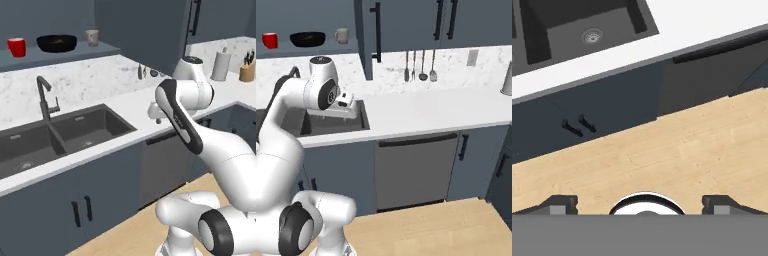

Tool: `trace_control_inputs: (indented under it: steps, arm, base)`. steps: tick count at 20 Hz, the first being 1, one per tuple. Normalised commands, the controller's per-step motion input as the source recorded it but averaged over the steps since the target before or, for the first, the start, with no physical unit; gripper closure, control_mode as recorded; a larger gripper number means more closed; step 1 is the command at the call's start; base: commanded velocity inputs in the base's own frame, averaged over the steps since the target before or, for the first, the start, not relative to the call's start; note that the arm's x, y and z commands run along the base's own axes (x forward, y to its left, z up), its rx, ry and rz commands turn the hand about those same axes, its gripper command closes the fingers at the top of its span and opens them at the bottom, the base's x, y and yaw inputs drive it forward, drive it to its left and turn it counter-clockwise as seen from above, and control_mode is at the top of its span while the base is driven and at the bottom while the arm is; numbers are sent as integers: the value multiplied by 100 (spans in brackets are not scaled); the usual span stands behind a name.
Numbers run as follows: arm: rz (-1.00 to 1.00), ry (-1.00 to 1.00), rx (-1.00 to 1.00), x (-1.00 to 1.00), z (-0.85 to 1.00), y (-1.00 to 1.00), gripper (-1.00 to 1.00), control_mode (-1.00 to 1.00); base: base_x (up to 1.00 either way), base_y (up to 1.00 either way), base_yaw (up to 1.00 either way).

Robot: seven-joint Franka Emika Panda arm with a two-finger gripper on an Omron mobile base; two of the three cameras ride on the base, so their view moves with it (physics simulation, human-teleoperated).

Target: Gather all objects into one cabinet and sort the glasses and bowls to opposite sides.

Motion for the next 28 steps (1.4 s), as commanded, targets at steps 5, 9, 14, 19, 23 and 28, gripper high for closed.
trace_control_inputs:
  steps: [5,9,14,19,23,28]
  arm:
    - [0,0,0,0,0,0,-100,100]
    - [0,0,0,0,0,0,-100,100]
    - [0,0,0,0,0,0,-100,100]
    - [0,0,0,0,0,0,-100,100]
    - [0,0,0,0,0,0,-100,100]
    - [0,0,0,0,0,0,-100,100]
  base:
    - [-17,0,-67]
    - [-7,0,-70]
    - [0,0,-71]
    - [0,-2,-74]
    - [0,-1,-73]
    - [0,-2,-67]
